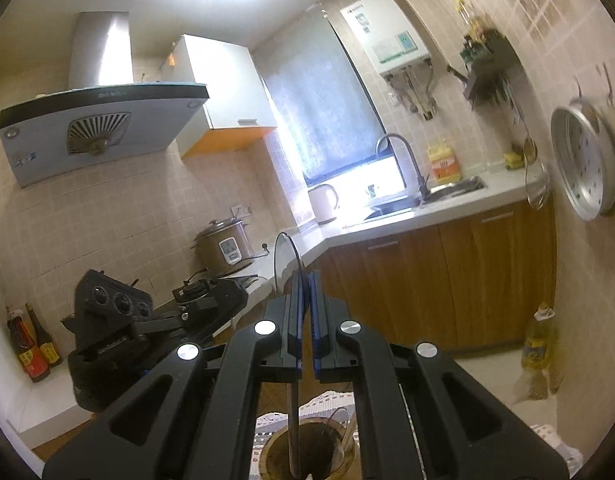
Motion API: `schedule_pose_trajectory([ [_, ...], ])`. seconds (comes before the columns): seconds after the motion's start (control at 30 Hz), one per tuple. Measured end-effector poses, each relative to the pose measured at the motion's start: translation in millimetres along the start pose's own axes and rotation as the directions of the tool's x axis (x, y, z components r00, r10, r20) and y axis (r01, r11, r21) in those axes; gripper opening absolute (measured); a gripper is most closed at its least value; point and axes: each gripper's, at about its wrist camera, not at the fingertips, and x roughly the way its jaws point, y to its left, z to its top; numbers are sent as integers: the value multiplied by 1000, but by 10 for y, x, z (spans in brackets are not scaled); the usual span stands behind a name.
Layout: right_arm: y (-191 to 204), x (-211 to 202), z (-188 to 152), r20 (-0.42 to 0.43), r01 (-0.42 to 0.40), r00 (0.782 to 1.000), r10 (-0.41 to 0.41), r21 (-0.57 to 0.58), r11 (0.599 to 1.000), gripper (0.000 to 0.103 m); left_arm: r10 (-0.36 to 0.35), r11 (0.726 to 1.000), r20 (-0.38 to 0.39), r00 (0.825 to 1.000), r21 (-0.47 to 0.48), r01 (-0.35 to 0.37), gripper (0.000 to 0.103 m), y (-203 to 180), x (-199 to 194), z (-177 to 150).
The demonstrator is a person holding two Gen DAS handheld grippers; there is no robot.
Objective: Organize utensils
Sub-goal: 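Lift both spoons over the bamboo holder and open both tools to drop them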
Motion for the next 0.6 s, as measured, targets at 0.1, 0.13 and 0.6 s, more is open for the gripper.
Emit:
schedule_pose_trajectory([
  [0.1, -71, 62, -79, 9, 16, 1000, -16, 10, 1000, 2, -17, 1000, 9, 1000, -15, 18, 0, 155, 1, -29],
  [0.13, -82, 78, -101, 12, 23, 1000, -23, 11, 1000, 2, -15, 1000, 13, 1000, -25, 15, 0, 196, 4, -27],
  [0.6, 60, 87, -382, 18, 80, 997, -79, -64, 995, 2, 108, 993, 29, 994, -50, -107, 0, 420, -130, -147],
])
